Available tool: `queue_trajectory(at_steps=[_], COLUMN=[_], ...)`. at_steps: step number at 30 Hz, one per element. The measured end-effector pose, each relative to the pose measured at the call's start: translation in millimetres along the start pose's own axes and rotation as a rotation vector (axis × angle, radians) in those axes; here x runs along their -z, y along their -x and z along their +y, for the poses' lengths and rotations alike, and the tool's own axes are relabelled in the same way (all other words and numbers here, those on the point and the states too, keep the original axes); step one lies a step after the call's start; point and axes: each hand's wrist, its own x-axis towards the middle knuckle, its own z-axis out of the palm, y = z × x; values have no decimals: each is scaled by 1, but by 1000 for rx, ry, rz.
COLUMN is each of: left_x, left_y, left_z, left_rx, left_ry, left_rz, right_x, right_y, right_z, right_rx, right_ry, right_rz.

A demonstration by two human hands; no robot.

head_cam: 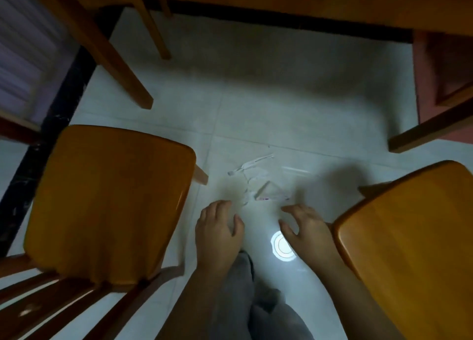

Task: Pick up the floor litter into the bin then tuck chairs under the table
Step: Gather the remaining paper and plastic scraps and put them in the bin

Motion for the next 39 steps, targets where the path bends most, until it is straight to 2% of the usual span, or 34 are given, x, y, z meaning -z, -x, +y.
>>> queue_trajectory(at_steps=[10,13,15,19,22,25,31,36,39], left_x=[-214,-275,-309,-366,-393,-408,-429,-444,-449], left_y=[-142,-161,-172,-181,-182,-182,-181,-179,-177], left_z=[-117,-145,-156,-183,-209,-225,-221,-224,-230], left_rx=[-126,-34,26,-75,-128,-100,-112,-100,-84], left_ry=[-15,79,164,164,98,98,95,53,65], left_rz=[-9,-33,-29,-73,-97,-99,-124,-172,-146], right_x=[-185,-229,-257,-304,-319,-319,-307,-310,-311], right_y=[-137,-171,-193,-223,-232,-229,-211,-208,-206], right_z=[146,186,202,222,237,249,272,277,280], right_rx=[-78,-84,-6,186,198,155,52,70,68], right_ry=[-86,-68,-9,88,92,83,94,103,105], right_rz=[118,117,116,77,71,75,85,67,61])
